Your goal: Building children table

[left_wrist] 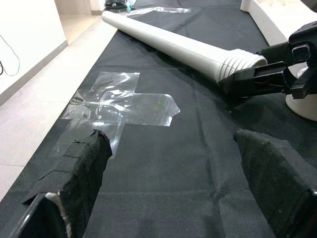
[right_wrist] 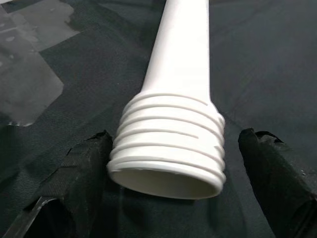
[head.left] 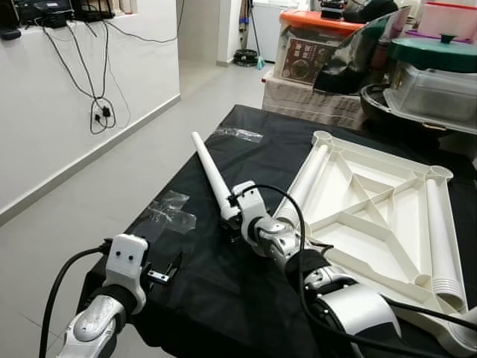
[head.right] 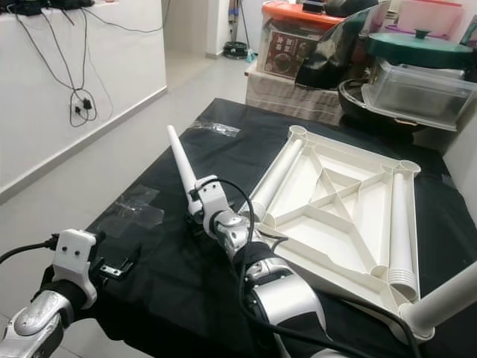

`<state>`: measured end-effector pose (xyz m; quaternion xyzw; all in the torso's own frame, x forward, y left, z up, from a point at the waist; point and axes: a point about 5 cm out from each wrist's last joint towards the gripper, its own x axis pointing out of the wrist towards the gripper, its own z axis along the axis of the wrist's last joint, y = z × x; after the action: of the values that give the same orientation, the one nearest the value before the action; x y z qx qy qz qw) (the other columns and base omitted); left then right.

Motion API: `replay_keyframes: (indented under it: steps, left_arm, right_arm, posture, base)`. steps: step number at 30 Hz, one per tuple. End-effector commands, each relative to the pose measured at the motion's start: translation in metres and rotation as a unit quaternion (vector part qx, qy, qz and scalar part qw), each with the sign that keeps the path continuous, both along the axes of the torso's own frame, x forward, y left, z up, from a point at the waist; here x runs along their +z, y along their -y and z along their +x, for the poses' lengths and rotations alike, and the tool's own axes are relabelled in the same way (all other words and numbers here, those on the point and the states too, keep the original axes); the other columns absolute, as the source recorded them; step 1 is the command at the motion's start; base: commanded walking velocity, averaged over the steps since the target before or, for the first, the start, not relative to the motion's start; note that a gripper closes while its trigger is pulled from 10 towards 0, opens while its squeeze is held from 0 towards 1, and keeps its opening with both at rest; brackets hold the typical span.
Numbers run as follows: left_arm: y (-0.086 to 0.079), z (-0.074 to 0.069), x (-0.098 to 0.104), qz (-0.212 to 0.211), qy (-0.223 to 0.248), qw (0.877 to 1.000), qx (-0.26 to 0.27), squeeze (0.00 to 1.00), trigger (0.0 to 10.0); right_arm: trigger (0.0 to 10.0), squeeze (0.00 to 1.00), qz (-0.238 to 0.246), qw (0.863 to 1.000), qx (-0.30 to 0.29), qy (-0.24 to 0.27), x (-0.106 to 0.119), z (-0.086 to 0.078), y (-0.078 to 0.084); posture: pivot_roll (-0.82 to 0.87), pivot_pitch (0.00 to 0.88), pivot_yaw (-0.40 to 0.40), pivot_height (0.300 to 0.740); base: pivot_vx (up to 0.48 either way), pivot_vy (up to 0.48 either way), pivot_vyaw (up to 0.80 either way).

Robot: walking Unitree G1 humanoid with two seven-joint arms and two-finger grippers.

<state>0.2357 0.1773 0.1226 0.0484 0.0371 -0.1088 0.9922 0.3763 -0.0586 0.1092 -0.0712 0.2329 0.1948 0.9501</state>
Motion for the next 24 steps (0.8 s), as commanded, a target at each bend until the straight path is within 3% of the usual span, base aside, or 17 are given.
replay_keyframes:
  steps: [1, 2, 3, 4, 5, 6, 7, 24]
  left_arm:
    - [0.003, -0.002, -0.004, 0.002, -0.006, 1.000, -0.002, 0.00, 10.0]
    - [0.003, -0.002, -0.004, 0.002, -0.006, 1.000, -0.002, 0.00, 10.0]
    - [0.003, -0.002, -0.004, 0.002, -0.006, 1.000, -0.001, 0.00, 10.0]
    - [0.003, -0.002, -0.004, 0.002, -0.006, 1.000, -0.001, 0.00, 10.0]
    - [0.003, -0.002, -0.004, 0.002, -0.006, 1.000, -0.001, 0.00, 10.0]
    - [0.003, -0.001, -0.004, 0.002, -0.006, 1.000, -0.001, 0.00, 10.0]
    - [0.003, -0.001, -0.004, 0.002, -0.006, 1.000, -0.001, 0.00, 10.0]
    - [0.005, 0.002, -0.004, 0.005, -0.006, 1.000, -0.005, 0.00, 10.0]
  right_arm:
    - [10.0, 0.00, 0.013, 0.999, -0.012, -0.028, -0.007, -0.003, 0.000]
    - [10.0, 0.00, 0.013, 0.999, -0.012, -0.028, -0.007, -0.003, 0.000]
    - [9.4, 0.00, 0.030, 0.999, -0.013, -0.031, -0.006, -0.004, -0.005]
    - [5.3, 0.00, 0.035, 0.999, -0.012, -0.032, -0.006, -0.004, -0.007]
    - [5.3, 0.00, 0.035, 0.999, -0.012, -0.032, -0.006, -0.004, -0.007]
    - [2.0, 0.00, 0.043, 0.999, -0.011, -0.032, -0.006, -0.005, -0.009]
    - [0.0, 0.00, 0.050, 0.998, -0.011, -0.033, -0.006, -0.006, -0.011]
    - [0.0, 0.00, 0.086, 0.996, -0.020, -0.032, -0.006, -0.007, -0.016]
  posture:
    - [0.11, 0.000, -0.125, 0.740]
    - [0.11, 0.000, -0.125, 0.740]
    - [0.11, 0.000, -0.124, 0.740]
    - [0.11, 0.000, -0.124, 0.740]
    - [0.11, 0.000, -0.124, 0.740]
    - [0.11, 0.000, -0.122, 0.740]
    - [0.11, 0.000, -0.122, 0.740]
    - [0.10, 0.000, -0.113, 0.740]
  base:
    - [0.000, 0.000, 0.00]
    - [0.000, 0.000, 0.00]
    - [0.000, 0.000, 0.00]
    - [0.000, 0.000, 0.00]
    - [0.000, 0.000, 0.00]
    - [0.000, 0.000, 0.00]
    - [0.000, 0.000, 0.00]
    - [0.000, 0.000, 0.00]
